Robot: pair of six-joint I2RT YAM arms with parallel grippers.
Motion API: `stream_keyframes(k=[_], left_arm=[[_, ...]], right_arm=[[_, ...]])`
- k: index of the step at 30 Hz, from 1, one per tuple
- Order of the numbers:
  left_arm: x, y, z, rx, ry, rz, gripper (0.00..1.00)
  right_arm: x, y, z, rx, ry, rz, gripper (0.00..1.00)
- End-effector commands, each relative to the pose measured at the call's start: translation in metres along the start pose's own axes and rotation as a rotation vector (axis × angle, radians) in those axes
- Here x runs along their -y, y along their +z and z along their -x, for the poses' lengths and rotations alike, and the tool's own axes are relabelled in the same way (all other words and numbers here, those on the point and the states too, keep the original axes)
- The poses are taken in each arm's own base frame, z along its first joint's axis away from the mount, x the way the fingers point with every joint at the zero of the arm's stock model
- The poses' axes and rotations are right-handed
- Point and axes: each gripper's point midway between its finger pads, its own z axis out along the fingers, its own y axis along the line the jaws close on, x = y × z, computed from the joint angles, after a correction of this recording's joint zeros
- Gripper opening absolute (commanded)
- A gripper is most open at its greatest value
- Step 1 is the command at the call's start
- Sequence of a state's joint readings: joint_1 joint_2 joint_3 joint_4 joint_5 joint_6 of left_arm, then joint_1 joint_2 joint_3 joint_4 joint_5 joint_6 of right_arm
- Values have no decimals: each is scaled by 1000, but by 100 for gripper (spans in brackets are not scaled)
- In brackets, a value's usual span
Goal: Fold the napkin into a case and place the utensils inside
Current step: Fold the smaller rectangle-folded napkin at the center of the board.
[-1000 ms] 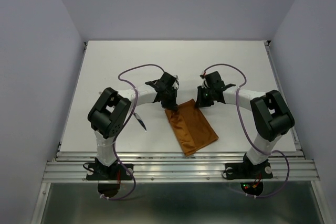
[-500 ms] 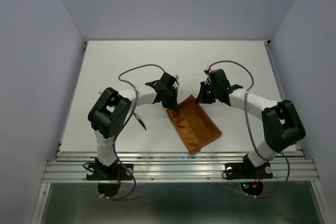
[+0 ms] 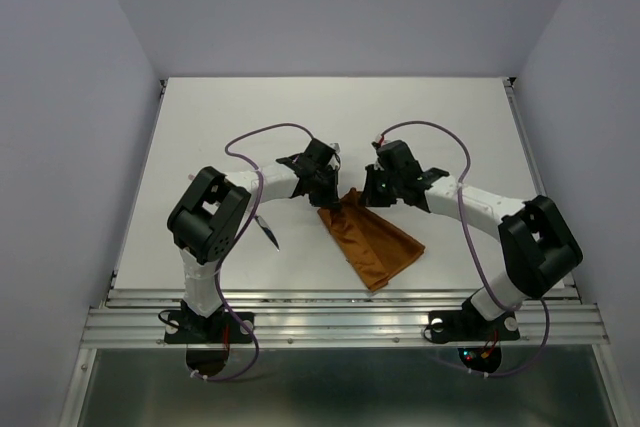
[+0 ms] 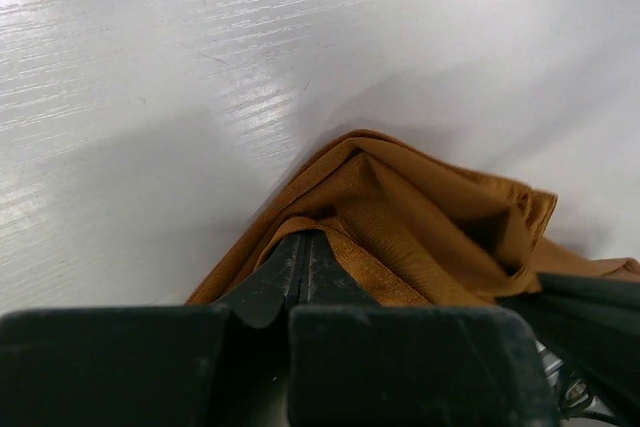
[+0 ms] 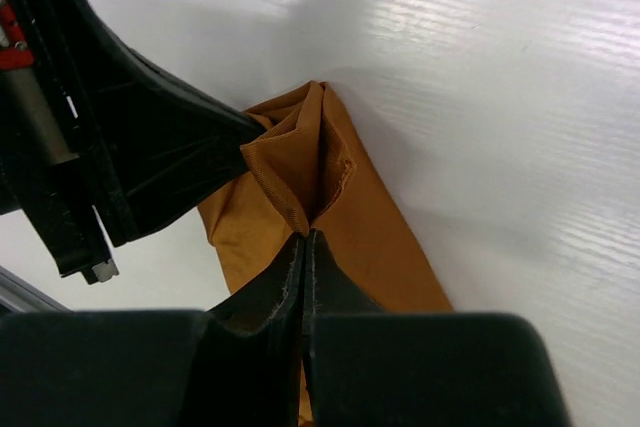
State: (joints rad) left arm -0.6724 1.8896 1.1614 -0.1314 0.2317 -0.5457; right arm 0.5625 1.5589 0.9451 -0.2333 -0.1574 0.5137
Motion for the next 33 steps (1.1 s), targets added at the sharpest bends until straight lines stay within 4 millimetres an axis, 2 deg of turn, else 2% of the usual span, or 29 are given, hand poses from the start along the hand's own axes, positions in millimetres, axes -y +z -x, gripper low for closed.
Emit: stream_keyframes(k=[1,6,11,16,21,26,33], left_arm=[[-7,2,-13,-32,-9,22,0],[-7,2,-14,-33,-15,19,0],[-7,1,-17,-40,-17,9,0],[-8,2,-19,-42,-24,7,0],[-8,2,-21,-42,-27,7,0],[-8,-2,-22,-38,-31,2,0],[-6,-3,-22,-38,-30,-7,0]], right_arm=[[-16,-3,-2,37,7,-5,1],[-24,8,-16,12,0,-25,1],[-27,20,-21,-6,10,-41,1],[-38,31,-26,-26,9,-39,1],[-40,44,-37,-58,33,-56,1],[-36,47,-40,-55,52,-71,1],[-40,45,-37,-46,69,-58,1]])
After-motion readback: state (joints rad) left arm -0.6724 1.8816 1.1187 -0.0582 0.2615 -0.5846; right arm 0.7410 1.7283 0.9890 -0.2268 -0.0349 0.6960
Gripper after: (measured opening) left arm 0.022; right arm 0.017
